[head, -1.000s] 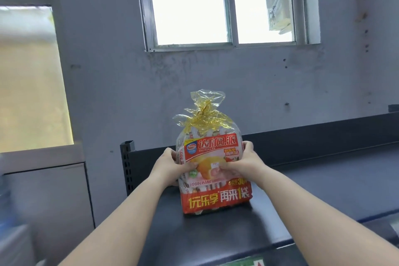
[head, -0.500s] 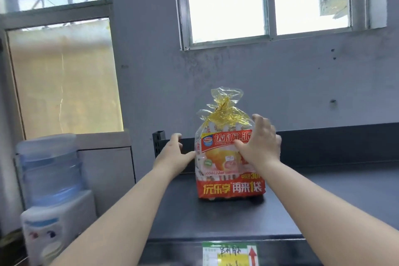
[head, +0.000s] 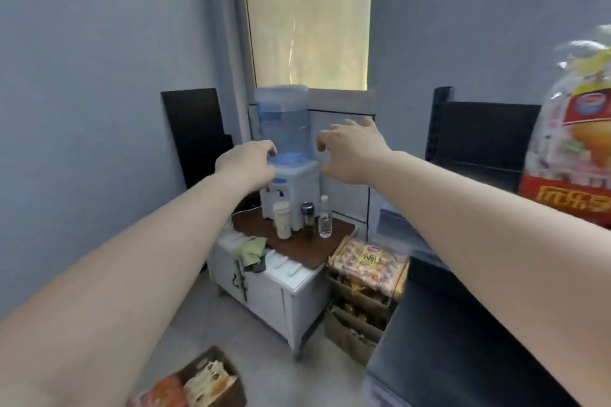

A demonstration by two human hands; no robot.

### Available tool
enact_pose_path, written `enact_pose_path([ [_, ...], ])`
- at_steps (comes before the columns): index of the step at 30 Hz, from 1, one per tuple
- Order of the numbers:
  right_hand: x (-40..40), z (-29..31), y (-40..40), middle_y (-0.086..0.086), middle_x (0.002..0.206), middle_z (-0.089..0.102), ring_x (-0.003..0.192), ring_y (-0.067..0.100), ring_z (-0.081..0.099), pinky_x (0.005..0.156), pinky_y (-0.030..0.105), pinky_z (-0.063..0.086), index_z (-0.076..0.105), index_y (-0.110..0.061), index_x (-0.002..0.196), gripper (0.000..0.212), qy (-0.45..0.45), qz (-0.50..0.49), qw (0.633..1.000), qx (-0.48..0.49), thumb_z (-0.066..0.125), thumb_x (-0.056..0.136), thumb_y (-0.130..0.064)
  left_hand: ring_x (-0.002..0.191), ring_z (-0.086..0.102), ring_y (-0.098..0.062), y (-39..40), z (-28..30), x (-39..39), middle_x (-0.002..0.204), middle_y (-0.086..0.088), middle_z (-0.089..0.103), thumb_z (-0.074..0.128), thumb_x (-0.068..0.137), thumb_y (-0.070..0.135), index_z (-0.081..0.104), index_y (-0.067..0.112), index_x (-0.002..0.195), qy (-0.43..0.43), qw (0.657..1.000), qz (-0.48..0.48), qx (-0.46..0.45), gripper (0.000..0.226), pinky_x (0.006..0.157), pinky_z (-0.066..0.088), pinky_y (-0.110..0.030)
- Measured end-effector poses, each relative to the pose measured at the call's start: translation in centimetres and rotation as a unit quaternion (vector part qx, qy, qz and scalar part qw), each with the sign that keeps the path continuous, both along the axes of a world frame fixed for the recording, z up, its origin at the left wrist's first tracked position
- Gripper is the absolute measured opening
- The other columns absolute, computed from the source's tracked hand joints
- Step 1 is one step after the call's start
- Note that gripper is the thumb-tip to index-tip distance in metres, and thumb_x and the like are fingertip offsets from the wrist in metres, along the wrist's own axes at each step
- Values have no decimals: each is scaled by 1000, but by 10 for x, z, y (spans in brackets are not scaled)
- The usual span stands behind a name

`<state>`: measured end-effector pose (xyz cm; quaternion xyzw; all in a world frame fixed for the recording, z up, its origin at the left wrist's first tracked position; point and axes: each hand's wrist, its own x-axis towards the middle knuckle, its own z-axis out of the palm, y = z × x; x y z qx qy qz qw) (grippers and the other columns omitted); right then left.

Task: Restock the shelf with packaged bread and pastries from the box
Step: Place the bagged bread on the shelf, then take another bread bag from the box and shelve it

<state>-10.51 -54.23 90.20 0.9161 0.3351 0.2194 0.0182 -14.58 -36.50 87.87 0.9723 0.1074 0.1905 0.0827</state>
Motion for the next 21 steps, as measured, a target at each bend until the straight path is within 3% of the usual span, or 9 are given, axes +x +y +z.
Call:
enact_pose_path([
  [5,-9,-47,118,4,114,60,112,26,50,93,39,30,58,-19,113,27,41,120,989,-74,50,90,-30,105,57,-24,96,-51,-41,115,-2,62,48,88,17,52,23,123,62,994,86,-17,36,83,48,-34],
  [9,-15,-81,201,4,112,62,105,27,55,87,36,31,58,-16,112,26,101,184,973,-98,49,89,-25,109,54,-24,168,-79,-72,119,0,60,44,91,19,48,25,127,116,979,165,5,37,75,43,-32],
  [14,-22,-125,289,5,115,62,106,27,56,91,35,33,58,-14,116,30,135,227,953,-150,49,89,-22,114,53,-24,248,-112,-105,123,1,57,43,91,21,49,26,127,161,956,243,-30,36,85,41,-32],
  [21,-31,-184,390,5,121,59,111,26,54,78,31,38,56,-16,120,32,191,262,932,-163,50,89,-24,115,53,-24,327,-174,-132,124,1,58,46,90,20,53,24,123,182,929,308,-95,34,88,40,-30],
])
